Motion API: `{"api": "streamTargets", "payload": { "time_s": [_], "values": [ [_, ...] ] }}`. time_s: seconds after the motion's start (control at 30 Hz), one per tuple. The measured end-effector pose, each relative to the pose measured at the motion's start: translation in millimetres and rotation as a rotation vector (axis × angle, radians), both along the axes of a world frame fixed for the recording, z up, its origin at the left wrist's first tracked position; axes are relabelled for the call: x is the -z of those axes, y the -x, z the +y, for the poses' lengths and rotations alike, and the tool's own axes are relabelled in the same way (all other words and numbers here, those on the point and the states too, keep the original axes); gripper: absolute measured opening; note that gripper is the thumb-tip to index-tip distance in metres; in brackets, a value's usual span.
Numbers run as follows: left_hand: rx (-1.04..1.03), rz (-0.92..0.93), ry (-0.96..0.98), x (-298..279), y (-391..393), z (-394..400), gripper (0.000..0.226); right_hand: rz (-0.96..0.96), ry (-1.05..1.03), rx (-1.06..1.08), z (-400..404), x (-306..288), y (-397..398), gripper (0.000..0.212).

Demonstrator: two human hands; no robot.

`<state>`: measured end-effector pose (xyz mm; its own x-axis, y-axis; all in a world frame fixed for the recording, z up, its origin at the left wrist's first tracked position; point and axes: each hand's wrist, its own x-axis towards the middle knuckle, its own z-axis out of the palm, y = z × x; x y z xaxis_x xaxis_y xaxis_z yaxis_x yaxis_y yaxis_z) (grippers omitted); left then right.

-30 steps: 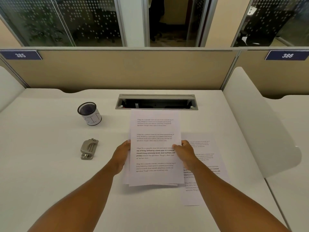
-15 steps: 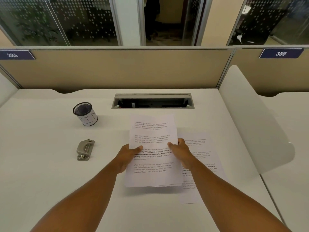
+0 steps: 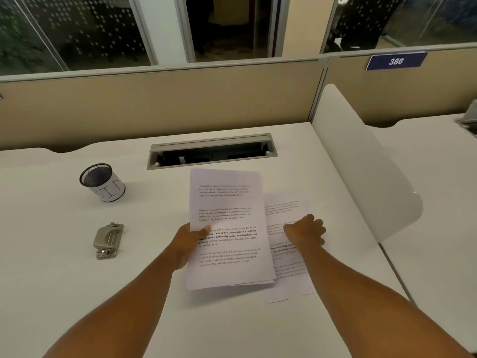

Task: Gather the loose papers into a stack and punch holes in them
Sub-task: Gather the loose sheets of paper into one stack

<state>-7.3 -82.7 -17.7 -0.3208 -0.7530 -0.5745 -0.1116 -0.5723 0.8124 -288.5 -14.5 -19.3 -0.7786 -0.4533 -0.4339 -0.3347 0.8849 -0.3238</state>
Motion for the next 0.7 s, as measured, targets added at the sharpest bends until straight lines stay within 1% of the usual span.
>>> {"api": "streamTargets", "payload": {
  "time_s": [0.1,0.2,0.27,0.5,0.7],
  "values": [
    [0.005,0.005,-0.004,0.6,5.5,0.2,0.029,0.043,-0.068,0.023,7.3,4.3,8.5,0.072],
    [0.010,-0.001,-0.013,2.0,12.9,-0.1,0.028,0.032,-0.119,0.031,13.4,7.4,16.8,0.085],
    [0.017,0.003,-0.016,2.6,15.4,-0.3,0.027,0.033,-0.150,0.012,15.9,9.1,19.7,0.091],
    [0.011,-0.008,-0.022,4.6,18.6,-2.2,0.023,0.039,-0.190,-0.044,14.6,7.3,26.1,0.097],
    [-0.004,-0.034,-0.035,7.4,14.1,-4.2,0.024,-0.027,-0.167,0.012,12.3,7.3,23.6,0.095]
  ]
}}
